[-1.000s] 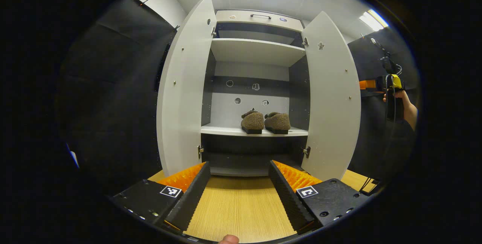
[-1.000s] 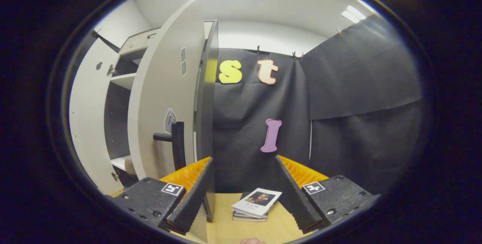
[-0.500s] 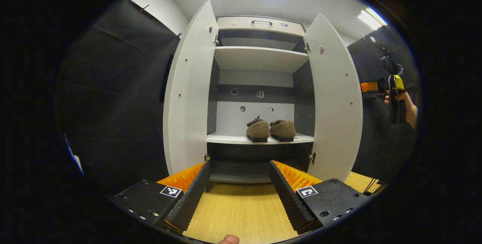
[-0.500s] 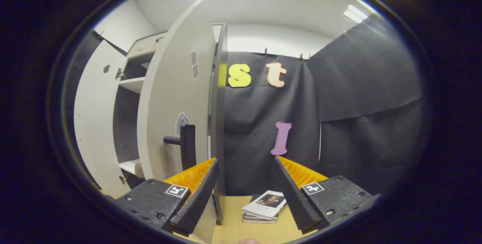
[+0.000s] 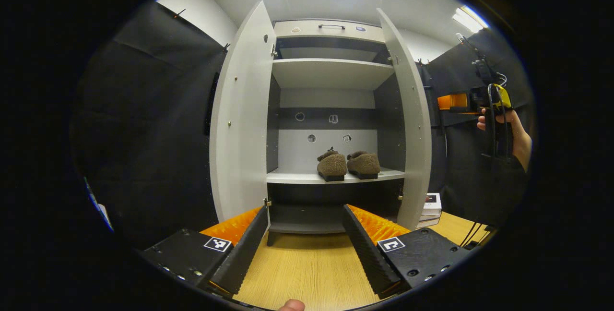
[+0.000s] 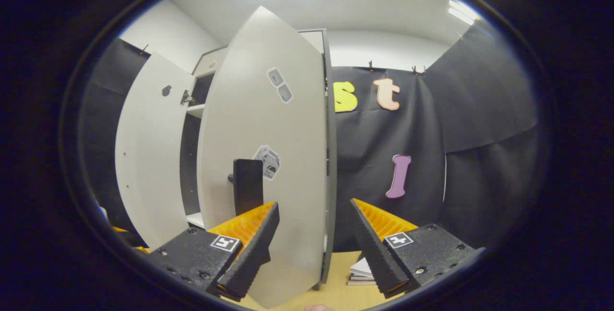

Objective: Grab one shoe with the right hand and put it into the shoe cabinet, grab the other shoe with the left hand and put it into the shoe cabinet; then close the right door with the right hand and the left door with the left hand.

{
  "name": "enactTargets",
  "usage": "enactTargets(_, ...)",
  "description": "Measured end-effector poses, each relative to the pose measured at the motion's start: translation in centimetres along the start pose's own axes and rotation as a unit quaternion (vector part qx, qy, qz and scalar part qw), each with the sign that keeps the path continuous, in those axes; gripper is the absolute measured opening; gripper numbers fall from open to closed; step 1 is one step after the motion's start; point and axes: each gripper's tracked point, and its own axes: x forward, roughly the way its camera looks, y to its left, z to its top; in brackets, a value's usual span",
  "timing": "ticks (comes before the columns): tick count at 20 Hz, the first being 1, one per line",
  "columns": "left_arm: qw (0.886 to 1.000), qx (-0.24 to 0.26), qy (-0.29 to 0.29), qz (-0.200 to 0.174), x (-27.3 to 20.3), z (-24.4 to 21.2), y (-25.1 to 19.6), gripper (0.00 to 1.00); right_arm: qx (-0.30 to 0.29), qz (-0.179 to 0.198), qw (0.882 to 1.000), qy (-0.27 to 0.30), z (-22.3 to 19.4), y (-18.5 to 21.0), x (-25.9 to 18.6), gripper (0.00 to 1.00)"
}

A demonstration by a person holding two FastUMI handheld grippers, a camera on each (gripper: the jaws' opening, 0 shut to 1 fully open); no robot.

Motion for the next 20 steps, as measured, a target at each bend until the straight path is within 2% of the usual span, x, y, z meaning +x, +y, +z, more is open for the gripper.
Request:
enactTargets(1, 1.000, -0.003, 0.002, 0.001, 0.0, -0.1, 0.0, 0.95, -0.001, 0.012, 1.000, 0.000, -0.2, 1.2, 0.6, 0.95)
enactTargets(2, 1.000, -0.004, 0.004, 0.003, -0.1, -0.2, 0.2, 0.95, -0.001, 0.025, 1.000, 0.003, -0.3, 2.3, 1.3, 0.89)
enactTargets(3, 1.000, -0.005, 0.005, 0.005, -0.1, -0.1, 0.3, 0.95, 0.001, 0.035, 0.999, 0.003, -0.4, 3.2, 1.9, 0.95)
enactTargets(4, 1.000, -0.005, 0.006, 0.006, -0.2, 0.0, 0.4, 0.95, 0.005, 0.042, 0.999, 0.000, -0.4, 3.9, 2.4, 0.89)
enactTargets(6, 1.000, -0.006, 0.007, 0.008, -0.2, 0.0, 0.5, 0.95, 0.009, 0.047, 0.999, -0.002, -0.3, 5.1, 3.4, 0.97)
enactTargets(10, 1.000, -0.013, -0.004, 0.014, -0.4, 0.6, 0.8, 0.95, 0.004, 0.029, 1.000, -0.008, 0.2, 4.7, 3.1, 0.96)
enactTargets(11, 1.000, -0.015, -0.005, 0.012, -0.4, 0.7, 0.8, 0.95, 0.005, 0.026, 1.000, -0.007, 0.1, 4.5, 2.5, 0.92)
enactTargets(12, 1.000, -0.016, -0.006, 0.010, -0.5, 0.9, 0.7, 0.95, 0.008, 0.020, 1.000, -0.009, 0.0, 4.1, 1.7, 0.97)
enactTargets(13, 1.000, -0.016, -0.006, 0.008, -0.7, 1.1, 0.6, 0.95, 0.012, 0.013, 1.000, -0.011, -0.2, 3.7, 0.7, 0.92)
enactTargets(14, 1.000, -0.016, -0.007, 0.006, -0.7, 1.3, 0.4, 0.95, 0.011, 0.007, 1.000, -0.016, -0.7, 3.3, -0.3, 0.97)
enactTargets(18, 1.000, -0.015, -0.013, -0.018, -0.4, 2.0, -1.2, 0.95, 0.000, -0.021, 1.000, 0.000, -5.8, 1.8, -4.3, 0.97)
enactTargets(20, 0.999, -0.015, -0.011, -0.031, 0.1, 2.0, -2.1, 0.95, 0.010, -0.049, 0.999, 0.001, -8.6, 1.0, -6.4, 0.97)
